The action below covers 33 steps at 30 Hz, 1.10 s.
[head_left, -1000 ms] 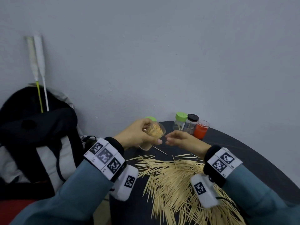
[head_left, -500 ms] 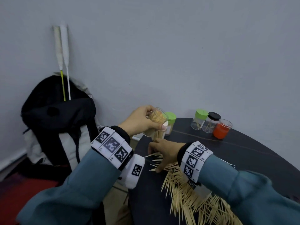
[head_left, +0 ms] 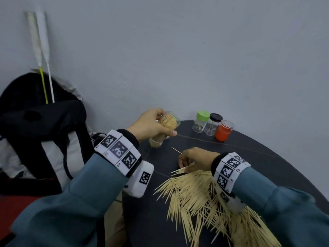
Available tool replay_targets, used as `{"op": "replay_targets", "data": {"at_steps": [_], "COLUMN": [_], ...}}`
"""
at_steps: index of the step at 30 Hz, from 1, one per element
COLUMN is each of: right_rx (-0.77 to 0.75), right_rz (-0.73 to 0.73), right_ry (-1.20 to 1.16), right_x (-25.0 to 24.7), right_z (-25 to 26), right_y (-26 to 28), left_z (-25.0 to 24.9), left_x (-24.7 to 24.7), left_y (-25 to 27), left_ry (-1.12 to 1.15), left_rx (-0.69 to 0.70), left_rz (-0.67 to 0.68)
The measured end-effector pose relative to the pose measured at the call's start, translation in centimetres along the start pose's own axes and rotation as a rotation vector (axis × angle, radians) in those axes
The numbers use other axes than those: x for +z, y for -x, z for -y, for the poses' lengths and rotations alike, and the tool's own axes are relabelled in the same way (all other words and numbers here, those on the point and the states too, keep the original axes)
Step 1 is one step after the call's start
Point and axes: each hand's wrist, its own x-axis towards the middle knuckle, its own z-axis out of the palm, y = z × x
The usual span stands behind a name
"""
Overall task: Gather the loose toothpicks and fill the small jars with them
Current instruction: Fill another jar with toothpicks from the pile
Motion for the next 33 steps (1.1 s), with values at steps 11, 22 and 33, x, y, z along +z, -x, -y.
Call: {"op": "replay_targets", "data": {"at_steps": [11,22,33], "right_rx": [0.09,0.178,0.095], "right_rz": [-0.143,-0.083,-0.029], "right_ry": [-0.138,0.124,0.032], "right_x": [-0.7,-1.1,-1.2], "right_z": [-4.2,-1.1,-3.7], "right_y": [2.5,-4.6,0.0], "left_z": [-1.4,-1.4,-1.5], "left_x": [3.4,3.2,3.4], "left_y": [-1.4,-1.7,-2.2], "left_ry": [0.002,0.002,-0.042], "left_rx": [0.016,0.008,0.005], "left_rz": [0.02,0.031,0.027]}}
